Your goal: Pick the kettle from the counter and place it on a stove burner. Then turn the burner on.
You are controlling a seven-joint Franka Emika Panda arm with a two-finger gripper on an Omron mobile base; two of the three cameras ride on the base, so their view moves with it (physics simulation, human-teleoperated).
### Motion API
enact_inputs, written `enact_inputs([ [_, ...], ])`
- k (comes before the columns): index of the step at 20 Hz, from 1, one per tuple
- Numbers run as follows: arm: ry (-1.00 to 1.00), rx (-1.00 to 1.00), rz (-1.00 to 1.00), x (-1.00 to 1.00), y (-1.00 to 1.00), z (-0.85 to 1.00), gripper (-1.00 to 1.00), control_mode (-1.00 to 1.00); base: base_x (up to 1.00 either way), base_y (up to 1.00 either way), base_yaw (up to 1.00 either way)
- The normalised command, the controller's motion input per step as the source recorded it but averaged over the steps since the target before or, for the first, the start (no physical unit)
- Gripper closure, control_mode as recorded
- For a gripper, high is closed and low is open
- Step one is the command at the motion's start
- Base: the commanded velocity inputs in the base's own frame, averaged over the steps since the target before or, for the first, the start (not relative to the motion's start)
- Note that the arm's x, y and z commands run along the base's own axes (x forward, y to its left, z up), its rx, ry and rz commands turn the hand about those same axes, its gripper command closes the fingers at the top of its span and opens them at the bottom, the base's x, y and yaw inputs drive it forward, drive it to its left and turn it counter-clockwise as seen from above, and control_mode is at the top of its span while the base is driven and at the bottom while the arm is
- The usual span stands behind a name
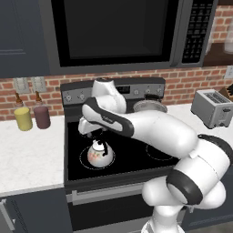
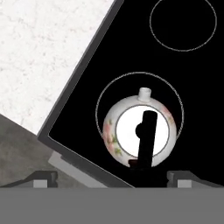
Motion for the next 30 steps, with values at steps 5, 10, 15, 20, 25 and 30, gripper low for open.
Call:
enact_inputs([
  [5,-0.03,0.0,-0.17,-0.1,-0.01,0.43,-1.0,-1.0,0.0,0.0,0.0],
  [10,-0.03,0.0,-0.19,-0.24,0.0,0.05,-1.0,-1.0,0.0,0.0,0.0],
  [15,-0.07,-0.01,-0.23,-0.19,0.04,0.05,-1.0,-1.0,0.0,0.0,0.0],
  [20,-0.15,-0.02,-0.25,-0.05,0.01,0.05,-1.0,-1.0,0.0,0.0,0.0],
  [25,-0.06,-0.02,-0.21,0.15,0.14,0.13,-1.0,-1.0,0.0,0.0,0.0],
  [30,-0.04,-0.05,-0.1,0.54,0.34,0.29,-1.0,-1.0,0.0,0.0,0.0],
])
